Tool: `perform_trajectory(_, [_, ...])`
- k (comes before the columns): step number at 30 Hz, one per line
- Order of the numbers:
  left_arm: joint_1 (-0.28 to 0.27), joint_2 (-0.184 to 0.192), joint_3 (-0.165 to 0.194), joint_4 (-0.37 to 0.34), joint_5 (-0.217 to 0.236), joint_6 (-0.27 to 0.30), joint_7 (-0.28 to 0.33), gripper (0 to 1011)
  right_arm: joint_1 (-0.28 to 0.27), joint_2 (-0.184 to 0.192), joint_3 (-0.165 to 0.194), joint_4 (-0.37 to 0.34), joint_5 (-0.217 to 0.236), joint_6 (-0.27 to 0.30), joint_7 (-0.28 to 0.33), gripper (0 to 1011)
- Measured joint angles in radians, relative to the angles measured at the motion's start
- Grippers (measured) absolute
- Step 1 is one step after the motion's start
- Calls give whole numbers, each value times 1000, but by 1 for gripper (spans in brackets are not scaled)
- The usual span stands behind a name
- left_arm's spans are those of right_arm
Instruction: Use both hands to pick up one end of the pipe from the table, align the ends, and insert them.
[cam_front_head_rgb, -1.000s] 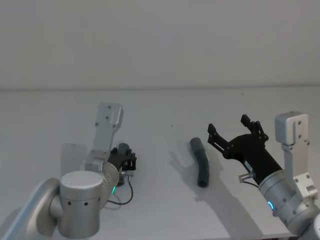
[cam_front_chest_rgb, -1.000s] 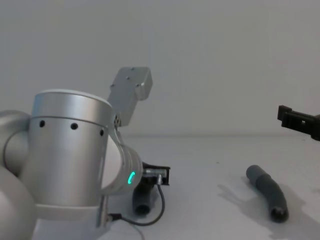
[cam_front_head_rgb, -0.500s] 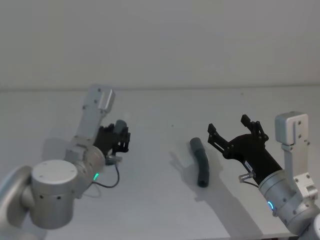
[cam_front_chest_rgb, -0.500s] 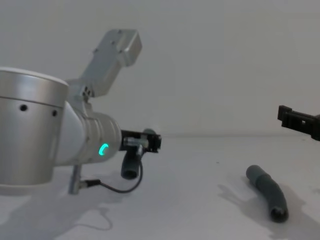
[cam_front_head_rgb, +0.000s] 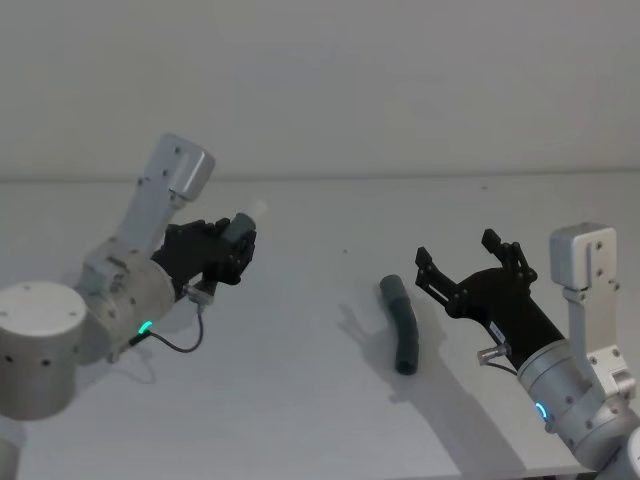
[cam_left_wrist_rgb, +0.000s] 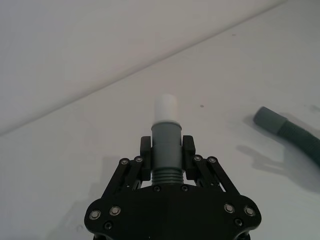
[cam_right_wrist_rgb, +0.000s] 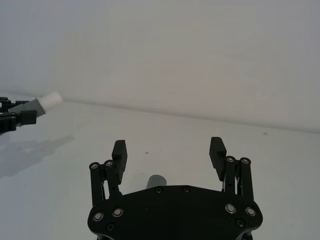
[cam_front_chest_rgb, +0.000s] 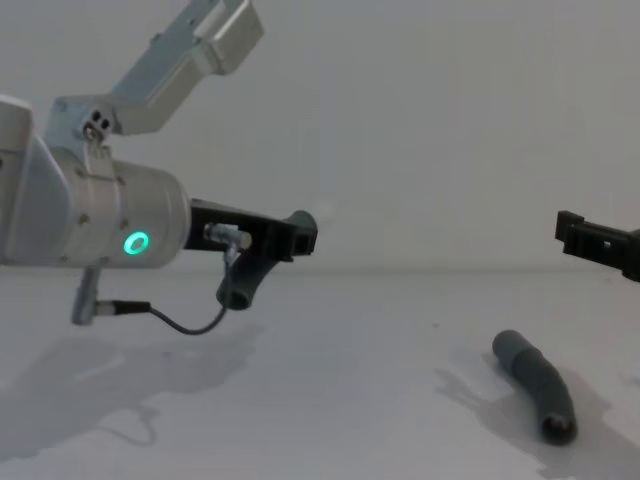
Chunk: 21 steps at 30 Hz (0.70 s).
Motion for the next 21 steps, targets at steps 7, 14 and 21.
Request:
perform_trajectory(7, [-45,72,14,5,-22,-2,-134,327,0,0,0,0,0,0,0,1003])
perform_trajectory(14, [-103,153,43,28,-45,-2,-281,327,0,0,0,0,0,0,0,1003])
perform_trajectory(21, [-155,213,76,56,-60,-4,-415,327,0,0,0,0,0,0,0,1003])
